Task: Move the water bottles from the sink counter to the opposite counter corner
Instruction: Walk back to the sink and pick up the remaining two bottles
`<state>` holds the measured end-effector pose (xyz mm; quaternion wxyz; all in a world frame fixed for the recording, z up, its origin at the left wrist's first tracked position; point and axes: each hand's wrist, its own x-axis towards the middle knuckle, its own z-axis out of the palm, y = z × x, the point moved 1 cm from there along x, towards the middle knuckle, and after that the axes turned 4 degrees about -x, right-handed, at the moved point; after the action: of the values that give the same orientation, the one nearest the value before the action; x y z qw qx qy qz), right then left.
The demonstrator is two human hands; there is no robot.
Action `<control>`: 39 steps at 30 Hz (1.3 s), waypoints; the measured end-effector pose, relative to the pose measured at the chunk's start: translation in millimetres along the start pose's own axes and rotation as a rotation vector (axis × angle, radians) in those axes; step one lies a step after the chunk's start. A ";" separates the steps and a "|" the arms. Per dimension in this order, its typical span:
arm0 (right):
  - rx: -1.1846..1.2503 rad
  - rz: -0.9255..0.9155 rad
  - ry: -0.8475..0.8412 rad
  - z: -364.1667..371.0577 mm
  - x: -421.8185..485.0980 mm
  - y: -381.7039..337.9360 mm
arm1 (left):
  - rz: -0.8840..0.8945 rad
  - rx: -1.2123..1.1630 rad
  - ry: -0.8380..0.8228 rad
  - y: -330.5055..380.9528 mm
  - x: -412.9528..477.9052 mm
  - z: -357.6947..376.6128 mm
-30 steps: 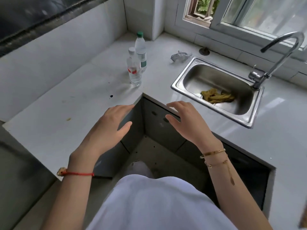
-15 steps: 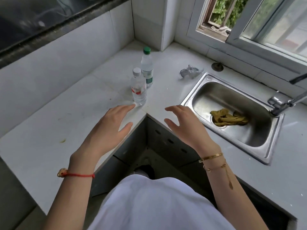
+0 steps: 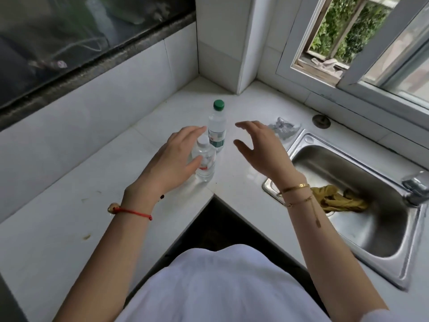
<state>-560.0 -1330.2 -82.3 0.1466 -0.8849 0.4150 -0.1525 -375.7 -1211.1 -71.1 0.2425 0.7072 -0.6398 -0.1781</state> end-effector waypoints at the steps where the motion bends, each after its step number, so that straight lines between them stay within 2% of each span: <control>1: 0.006 -0.007 0.006 1.5 11.3 1.2 | 0.000 0.007 -0.012 -2.7 8.5 0.7; 9: -0.004 -0.087 0.005 17.2 94.9 15.9 | -0.035 0.002 -0.083 -20.4 56.2 14.1; 18: -0.027 -0.141 -0.148 50.3 147.1 23.6 | -0.150 0.038 -0.134 -27.0 74.9 30.1; 23: -0.026 -0.137 -0.222 65.5 159.6 21.2 | -0.215 -0.025 -0.176 -30.4 80.0 33.6; 34: 0.066 -0.175 -0.132 66.5 133.7 25.1 | -0.236 -0.075 -0.186 -22.2 69.6 36.3; 39: 0.091 -0.234 -0.076 43.2 105.6 20.9 | -0.219 -0.061 -0.152 -9.2 44.2 42.3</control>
<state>-493.2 -1419.6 -114.0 0.1834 -0.9248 0.2958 -0.1536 -386.8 -1259.2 -108.4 0.1938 0.7497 -0.5695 -0.2759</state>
